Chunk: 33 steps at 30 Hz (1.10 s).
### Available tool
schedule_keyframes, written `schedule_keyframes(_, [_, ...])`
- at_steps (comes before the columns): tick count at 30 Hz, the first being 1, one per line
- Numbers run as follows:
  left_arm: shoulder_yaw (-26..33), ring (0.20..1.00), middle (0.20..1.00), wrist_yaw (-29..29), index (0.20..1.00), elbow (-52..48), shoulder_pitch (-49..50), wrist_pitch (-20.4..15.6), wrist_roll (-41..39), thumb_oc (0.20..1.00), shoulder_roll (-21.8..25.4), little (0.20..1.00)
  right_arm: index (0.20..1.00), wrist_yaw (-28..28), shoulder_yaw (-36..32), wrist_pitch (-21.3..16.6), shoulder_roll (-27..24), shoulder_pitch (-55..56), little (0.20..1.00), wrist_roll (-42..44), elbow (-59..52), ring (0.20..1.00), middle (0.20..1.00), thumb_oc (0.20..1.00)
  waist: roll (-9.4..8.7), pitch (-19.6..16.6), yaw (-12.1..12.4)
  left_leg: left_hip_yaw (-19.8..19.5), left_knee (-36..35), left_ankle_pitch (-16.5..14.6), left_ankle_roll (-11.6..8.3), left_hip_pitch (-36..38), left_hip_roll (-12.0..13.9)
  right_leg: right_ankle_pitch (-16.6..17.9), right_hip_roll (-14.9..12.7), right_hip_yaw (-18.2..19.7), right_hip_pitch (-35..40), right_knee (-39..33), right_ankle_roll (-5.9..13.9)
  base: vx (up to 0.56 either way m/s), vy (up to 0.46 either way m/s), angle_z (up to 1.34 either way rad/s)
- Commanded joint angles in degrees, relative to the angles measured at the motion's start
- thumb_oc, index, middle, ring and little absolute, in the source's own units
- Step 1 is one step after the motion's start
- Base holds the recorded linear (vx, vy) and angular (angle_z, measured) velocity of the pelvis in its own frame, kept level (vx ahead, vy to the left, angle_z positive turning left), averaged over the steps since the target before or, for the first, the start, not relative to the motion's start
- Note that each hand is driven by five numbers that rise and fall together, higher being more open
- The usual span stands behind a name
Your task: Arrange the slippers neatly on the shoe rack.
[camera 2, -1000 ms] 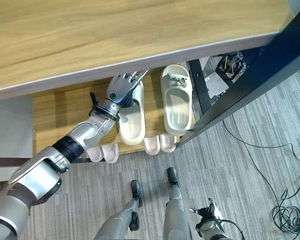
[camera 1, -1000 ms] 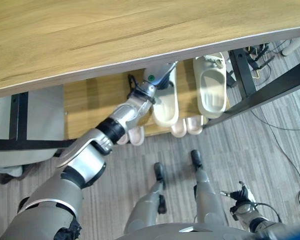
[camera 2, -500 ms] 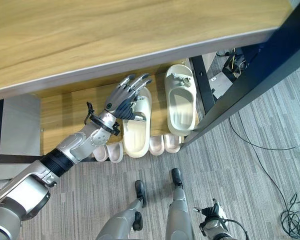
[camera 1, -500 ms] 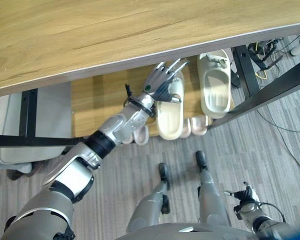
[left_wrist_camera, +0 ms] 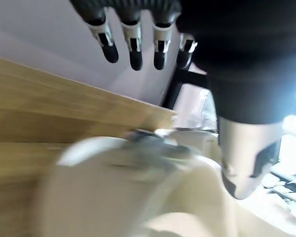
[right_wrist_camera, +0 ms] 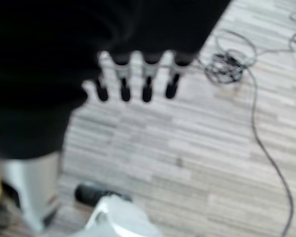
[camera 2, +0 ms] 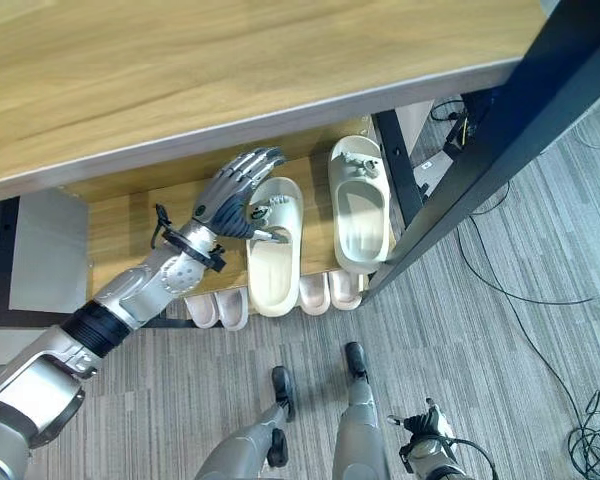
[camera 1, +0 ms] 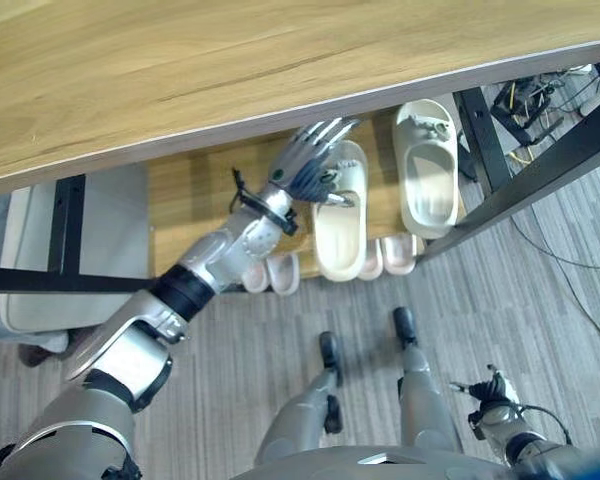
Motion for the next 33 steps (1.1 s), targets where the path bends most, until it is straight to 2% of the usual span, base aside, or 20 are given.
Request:
schedule_keyframes(1, [3.30, 1.000, 1.000, -1.33, 1.000, -1.10, 0.45, -1.31, -2.68, 1.000, 3.74, 1.000, 1.000, 0.82, -1.18, 1.02, -1.98, 1.34, 1.000, -0.79, -0.93, 1.000, 1.000, 1.000, 1.25, -1.70, 1.25, -1.64, 6.25, -4.30, -1.10, -4.59, -0.76, -6.75, -0.69, -4.31, -3.64, 9.59, 2.46, 0.00, 0.000, 0.00])
schedule_keyframes(8, [7.65, 1.000, 1.000, -5.19, 1.000, -1.00, 7.26, -1.83, -6.53, 1.000, 9.49, 1.000, 1.000, 1.76, -1.76, 1.29, -1.90, 1.06, 1.000, -0.88, -1.40, 1.000, 1.000, 1.000, 1.35, -1.41, 2.21, -2.14, 6.63, -4.18, -1.16, -4.70, -0.69, -6.83, -0.60, -4.91, -3.44, 9.74, 2.25, -0.01, -0.008, 0.04])
schedule_keyframes(11, [11.29, 1.000, 1.000, -8.53, 1.000, -3.48, 12.81, -2.28, -10.53, 1.000, 12.94, 1.000, 1.000, 2.72, -2.44, 1.67, -1.78, 1.33, 1.000, -0.88, -1.70, 1.000, 1.000, 1.000, 1.25, -1.45, 2.86, -2.31, 6.89, -4.15, -1.17, -4.65, -0.50, -7.01, -0.48, -5.27, -3.15, 9.90, 2.15, 0.00, 0.000, 0.00])
schedule_keyframes(17, [14.45, 1.000, 1.000, -11.91, 1.000, -9.55, 19.06, -3.92, -16.65, 1.000, 16.34, 1.000, 1.000, 3.84, -2.43, 2.05, -1.75, 0.99, 1.000, -1.15, -2.08, 1.000, 1.000, 1.000, 1.35, -1.16, 3.37, -2.44, 7.08, -4.07, -1.14, -4.76, -0.61, -6.94, -0.42, -5.51, -3.24, 10.24, 2.09, -0.01, 0.002, 0.06])
schedule_keyframes(33, [12.11, 1.000, 1.000, -20.78, 1.000, -19.17, 23.77, -6.19, -30.76, 1.000, 16.51, 1.000, 1.000, 4.68, -1.87, 2.54, -2.39, -0.06, 1.000, -2.23, -2.64, 1.000, 1.000, 1.000, 1.80, -0.66, 3.54, -2.29, 7.36, -3.85, -1.00, -5.35, -0.86, -6.55, -0.48, -5.28, -3.93, 10.27, 2.02, 0.00, 0.000, 0.00])
